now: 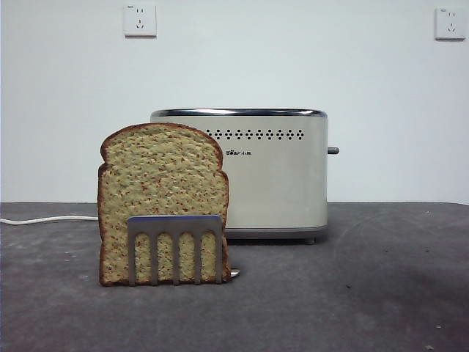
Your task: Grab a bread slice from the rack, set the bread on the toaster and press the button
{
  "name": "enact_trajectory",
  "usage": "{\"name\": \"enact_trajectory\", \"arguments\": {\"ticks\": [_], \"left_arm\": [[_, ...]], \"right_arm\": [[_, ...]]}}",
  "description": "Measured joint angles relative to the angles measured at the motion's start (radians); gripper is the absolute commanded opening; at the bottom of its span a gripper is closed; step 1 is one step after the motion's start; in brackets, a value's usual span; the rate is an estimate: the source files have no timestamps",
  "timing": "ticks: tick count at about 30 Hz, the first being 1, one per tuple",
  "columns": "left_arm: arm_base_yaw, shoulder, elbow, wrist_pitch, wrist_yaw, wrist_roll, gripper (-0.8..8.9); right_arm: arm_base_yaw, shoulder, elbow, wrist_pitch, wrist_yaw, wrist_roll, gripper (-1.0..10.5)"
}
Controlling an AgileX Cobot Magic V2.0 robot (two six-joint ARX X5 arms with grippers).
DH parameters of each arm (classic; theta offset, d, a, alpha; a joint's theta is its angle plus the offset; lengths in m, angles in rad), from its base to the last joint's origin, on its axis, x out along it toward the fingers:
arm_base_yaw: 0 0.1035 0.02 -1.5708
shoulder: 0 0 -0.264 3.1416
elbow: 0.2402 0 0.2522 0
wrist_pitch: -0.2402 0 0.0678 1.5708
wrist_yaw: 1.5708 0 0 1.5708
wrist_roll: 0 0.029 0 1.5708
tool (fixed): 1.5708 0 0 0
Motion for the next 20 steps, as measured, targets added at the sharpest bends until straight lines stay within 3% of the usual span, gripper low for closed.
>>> {"name": "enact_trajectory", "arguments": {"ticks": [6,12,20], "left_arm": [[0.000,0.010,0.127,-0.048,0.024,-0.005,-0.07],[0.000,0.106,0.261,-0.093,0.110,0.001,-0.08],[0.000,0.337,0.490,-0.238,0.315,0.137,-0.08]], "right_arm": [[0.000,0.068,0.115,-0.001,-0.010,0.011,-0.1],[0.000,0.213,0.285,-0.054,-0.079,0.004,-0.1],[0.000,0.457,0.592,-0.288,-0.241,-0.154,-0.1]]}}
